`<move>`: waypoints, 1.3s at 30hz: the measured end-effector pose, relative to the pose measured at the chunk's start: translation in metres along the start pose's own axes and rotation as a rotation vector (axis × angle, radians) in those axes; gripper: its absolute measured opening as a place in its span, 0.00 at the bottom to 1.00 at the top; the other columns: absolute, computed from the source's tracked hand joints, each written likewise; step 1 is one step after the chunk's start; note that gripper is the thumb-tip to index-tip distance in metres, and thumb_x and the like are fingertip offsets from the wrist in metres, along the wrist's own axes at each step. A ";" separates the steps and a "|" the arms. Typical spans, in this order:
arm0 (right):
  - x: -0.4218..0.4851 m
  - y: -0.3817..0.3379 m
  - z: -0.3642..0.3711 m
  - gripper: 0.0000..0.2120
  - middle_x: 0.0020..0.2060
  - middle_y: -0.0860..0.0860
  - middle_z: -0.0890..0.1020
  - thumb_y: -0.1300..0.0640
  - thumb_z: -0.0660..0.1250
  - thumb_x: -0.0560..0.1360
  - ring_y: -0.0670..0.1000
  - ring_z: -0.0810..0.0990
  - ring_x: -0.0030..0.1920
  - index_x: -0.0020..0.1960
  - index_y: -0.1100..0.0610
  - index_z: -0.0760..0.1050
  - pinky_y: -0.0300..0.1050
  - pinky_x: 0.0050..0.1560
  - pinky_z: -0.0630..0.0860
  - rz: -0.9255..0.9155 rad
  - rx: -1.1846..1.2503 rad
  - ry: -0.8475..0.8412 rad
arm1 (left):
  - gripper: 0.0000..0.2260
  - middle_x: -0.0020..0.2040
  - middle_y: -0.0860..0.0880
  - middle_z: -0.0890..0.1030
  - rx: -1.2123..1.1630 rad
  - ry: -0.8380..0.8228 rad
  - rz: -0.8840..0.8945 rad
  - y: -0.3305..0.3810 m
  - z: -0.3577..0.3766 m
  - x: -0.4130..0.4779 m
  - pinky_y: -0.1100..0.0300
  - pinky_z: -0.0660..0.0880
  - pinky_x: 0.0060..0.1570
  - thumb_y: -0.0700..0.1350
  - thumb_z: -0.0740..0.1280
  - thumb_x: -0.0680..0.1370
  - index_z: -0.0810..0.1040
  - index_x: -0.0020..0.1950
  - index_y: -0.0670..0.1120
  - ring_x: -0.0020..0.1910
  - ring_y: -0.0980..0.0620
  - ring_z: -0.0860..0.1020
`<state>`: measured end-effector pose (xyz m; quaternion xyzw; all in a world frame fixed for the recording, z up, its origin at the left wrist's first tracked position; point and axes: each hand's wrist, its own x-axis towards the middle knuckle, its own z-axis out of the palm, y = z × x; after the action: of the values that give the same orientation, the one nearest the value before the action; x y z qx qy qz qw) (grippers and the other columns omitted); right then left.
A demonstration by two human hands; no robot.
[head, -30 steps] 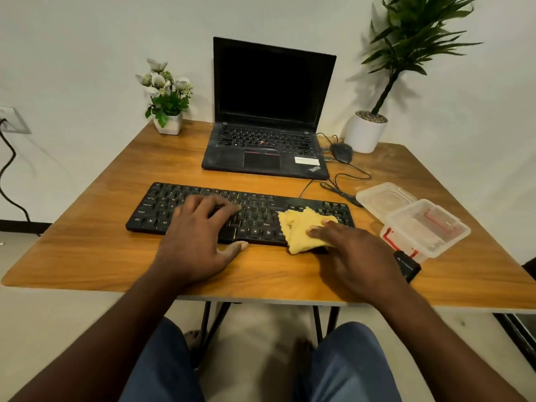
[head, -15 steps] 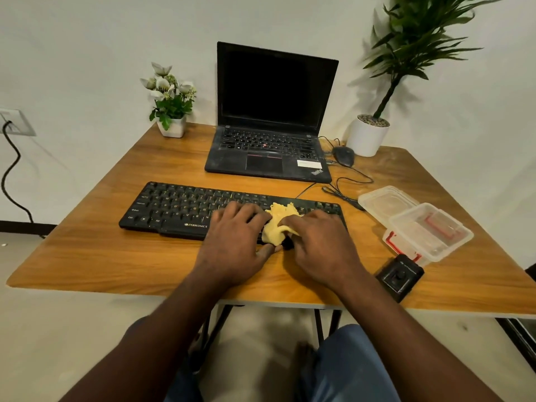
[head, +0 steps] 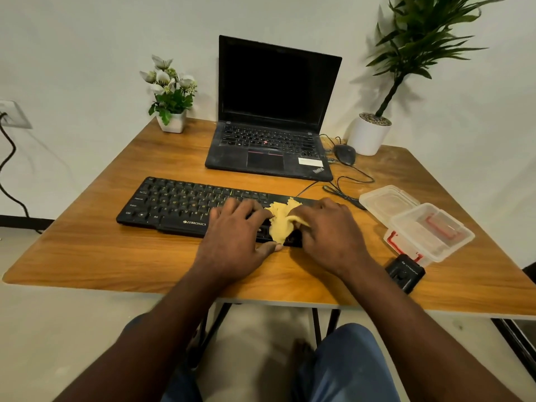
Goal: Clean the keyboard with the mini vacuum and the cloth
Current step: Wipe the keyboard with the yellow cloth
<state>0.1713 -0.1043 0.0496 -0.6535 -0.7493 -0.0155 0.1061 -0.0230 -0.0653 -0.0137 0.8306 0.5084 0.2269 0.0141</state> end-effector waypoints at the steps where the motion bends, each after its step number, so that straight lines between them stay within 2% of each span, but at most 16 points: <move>1: -0.003 -0.004 0.002 0.20 0.64 0.52 0.77 0.52 0.63 0.82 0.53 0.72 0.66 0.72 0.43 0.73 0.51 0.66 0.68 -0.047 0.011 -0.038 | 0.31 0.69 0.57 0.70 -0.001 0.002 -0.002 0.000 0.000 0.000 0.49 0.64 0.66 0.71 0.63 0.75 0.68 0.74 0.59 0.67 0.52 0.64; 3: -0.005 -0.008 0.003 0.20 0.64 0.52 0.76 0.52 0.63 0.82 0.53 0.72 0.66 0.73 0.42 0.73 0.52 0.67 0.68 -0.103 0.007 -0.070 | 0.32 0.69 0.57 0.70 0.001 0.008 -0.009 0.000 -0.001 0.000 0.48 0.65 0.66 0.72 0.63 0.75 0.68 0.74 0.59 0.67 0.52 0.64; 6: 0.001 0.008 -0.003 0.19 0.63 0.53 0.77 0.53 0.63 0.82 0.53 0.71 0.66 0.72 0.42 0.73 0.53 0.66 0.68 0.030 0.000 -0.001 | 0.30 0.67 0.57 0.71 0.006 0.012 -0.009 0.000 -0.001 -0.001 0.50 0.65 0.64 0.73 0.61 0.75 0.69 0.72 0.59 0.66 0.52 0.65; 10: -0.011 0.018 -0.005 0.20 0.64 0.52 0.74 0.53 0.64 0.82 0.54 0.72 0.65 0.72 0.40 0.73 0.50 0.62 0.73 -0.007 0.016 -0.081 | 0.29 0.68 0.58 0.70 -0.003 0.012 -0.011 0.001 -0.002 0.000 0.50 0.64 0.65 0.71 0.63 0.75 0.69 0.72 0.60 0.66 0.53 0.64; 14: -0.017 0.027 -0.015 0.18 0.62 0.53 0.78 0.51 0.64 0.82 0.53 0.73 0.63 0.71 0.41 0.74 0.51 0.62 0.72 0.069 -0.014 -0.055 | 0.28 0.68 0.57 0.70 -0.016 0.001 -0.005 0.001 -0.003 0.000 0.49 0.64 0.66 0.71 0.63 0.75 0.70 0.72 0.61 0.67 0.53 0.64; 19: -0.019 0.006 -0.003 0.17 0.61 0.53 0.77 0.51 0.65 0.82 0.53 0.74 0.62 0.70 0.43 0.76 0.49 0.60 0.73 -0.007 0.020 -0.026 | 0.28 0.68 0.57 0.70 -0.009 0.010 -0.025 0.000 -0.003 -0.001 0.47 0.64 0.67 0.68 0.66 0.75 0.69 0.72 0.61 0.68 0.52 0.64; 22: -0.021 0.021 -0.007 0.17 0.62 0.55 0.79 0.52 0.65 0.82 0.55 0.73 0.64 0.70 0.44 0.76 0.53 0.63 0.72 0.109 0.047 0.013 | 0.28 0.66 0.58 0.71 -0.025 0.025 -0.020 0.000 -0.003 -0.002 0.49 0.64 0.65 0.71 0.64 0.74 0.71 0.70 0.61 0.65 0.53 0.65; 24: -0.028 0.021 -0.003 0.17 0.62 0.55 0.78 0.52 0.65 0.82 0.55 0.73 0.64 0.70 0.44 0.76 0.53 0.62 0.73 0.137 0.079 0.025 | 0.27 0.67 0.57 0.71 -0.022 0.020 -0.016 0.001 -0.003 -0.001 0.49 0.64 0.66 0.71 0.65 0.75 0.71 0.71 0.61 0.66 0.53 0.65; 27: -0.044 -0.007 0.008 0.19 0.58 0.54 0.82 0.58 0.67 0.78 0.55 0.75 0.61 0.67 0.47 0.80 0.56 0.58 0.75 0.032 0.101 0.079 | 0.29 0.69 0.56 0.71 -0.009 0.004 -0.018 0.001 -0.003 0.000 0.47 0.64 0.67 0.68 0.67 0.75 0.69 0.73 0.60 0.68 0.51 0.64; 30: -0.054 -0.038 0.021 0.21 0.52 0.50 0.87 0.58 0.67 0.69 0.56 0.80 0.59 0.61 0.50 0.83 0.58 0.54 0.78 -0.025 0.090 0.124 | 0.32 0.67 0.55 0.72 -0.020 -0.021 -0.015 0.000 -0.005 -0.001 0.47 0.65 0.64 0.69 0.58 0.72 0.70 0.73 0.58 0.65 0.51 0.65; 31: -0.056 -0.041 0.023 0.21 0.52 0.48 0.87 0.57 0.67 0.69 0.56 0.80 0.59 0.61 0.49 0.83 0.58 0.54 0.78 -0.013 0.080 0.129 | 0.33 0.67 0.55 0.72 -0.024 -0.024 -0.016 0.000 -0.006 -0.002 0.48 0.65 0.63 0.69 0.57 0.71 0.71 0.73 0.57 0.65 0.51 0.65; 35: -0.071 -0.024 0.024 0.22 0.53 0.47 0.87 0.58 0.74 0.67 0.57 0.80 0.62 0.61 0.47 0.83 0.59 0.55 0.76 0.067 0.024 0.175 | 0.28 0.67 0.56 0.72 -0.028 -0.002 -0.019 -0.001 -0.003 -0.001 0.48 0.66 0.66 0.65 0.69 0.74 0.71 0.72 0.59 0.66 0.51 0.65; 39: -0.085 0.001 0.023 0.25 0.51 0.49 0.87 0.63 0.79 0.65 0.58 0.81 0.59 0.60 0.48 0.84 0.61 0.54 0.77 0.201 0.011 0.253 | 0.28 0.65 0.58 0.72 -0.033 0.016 -0.021 -0.001 -0.002 0.000 0.48 0.66 0.65 0.71 0.65 0.74 0.72 0.70 0.61 0.65 0.52 0.66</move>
<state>0.1795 -0.1830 0.0123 -0.7174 -0.6609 -0.0830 0.2043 -0.0244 -0.0648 -0.0125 0.8229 0.5135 0.2416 0.0262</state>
